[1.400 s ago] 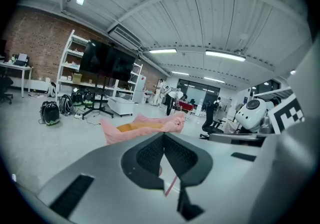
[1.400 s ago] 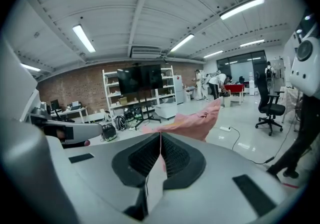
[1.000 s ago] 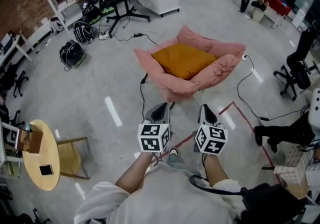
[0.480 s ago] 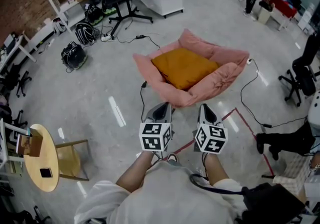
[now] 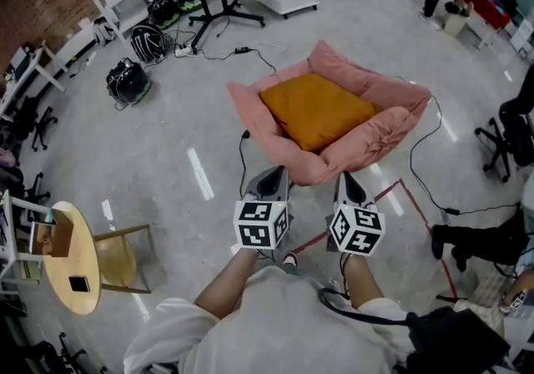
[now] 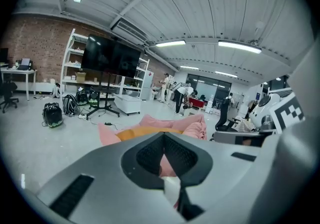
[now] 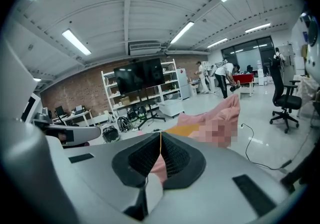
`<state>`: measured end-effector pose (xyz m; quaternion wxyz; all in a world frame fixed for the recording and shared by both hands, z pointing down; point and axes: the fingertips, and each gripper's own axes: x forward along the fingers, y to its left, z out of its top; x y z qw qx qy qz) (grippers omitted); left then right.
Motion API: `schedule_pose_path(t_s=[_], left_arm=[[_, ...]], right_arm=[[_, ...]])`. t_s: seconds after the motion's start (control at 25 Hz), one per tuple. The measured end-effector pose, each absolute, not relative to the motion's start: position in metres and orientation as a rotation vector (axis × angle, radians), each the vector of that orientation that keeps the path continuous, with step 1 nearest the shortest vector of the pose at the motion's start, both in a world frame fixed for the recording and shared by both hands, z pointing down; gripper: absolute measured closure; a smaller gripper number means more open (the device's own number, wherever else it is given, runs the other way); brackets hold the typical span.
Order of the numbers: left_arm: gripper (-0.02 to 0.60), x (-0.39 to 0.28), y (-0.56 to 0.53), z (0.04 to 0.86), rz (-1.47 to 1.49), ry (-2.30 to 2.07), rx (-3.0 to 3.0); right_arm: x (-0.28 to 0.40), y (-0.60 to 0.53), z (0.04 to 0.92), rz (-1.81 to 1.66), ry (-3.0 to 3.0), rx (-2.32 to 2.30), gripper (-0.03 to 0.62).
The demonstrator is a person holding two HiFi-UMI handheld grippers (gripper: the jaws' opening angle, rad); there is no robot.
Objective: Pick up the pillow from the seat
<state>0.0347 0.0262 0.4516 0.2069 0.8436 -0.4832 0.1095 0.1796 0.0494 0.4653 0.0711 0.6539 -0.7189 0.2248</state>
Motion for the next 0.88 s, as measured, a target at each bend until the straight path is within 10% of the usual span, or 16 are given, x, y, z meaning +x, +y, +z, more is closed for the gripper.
schedule_pose_path(t_s=[0.88], left_arm=[[0.575, 0.016, -0.158, 0.452, 0.258, -1.245, 2.386]], right_arm=[[0.155, -0.115, 0.456, 0.611, -2.058, 1.999, 0.563]])
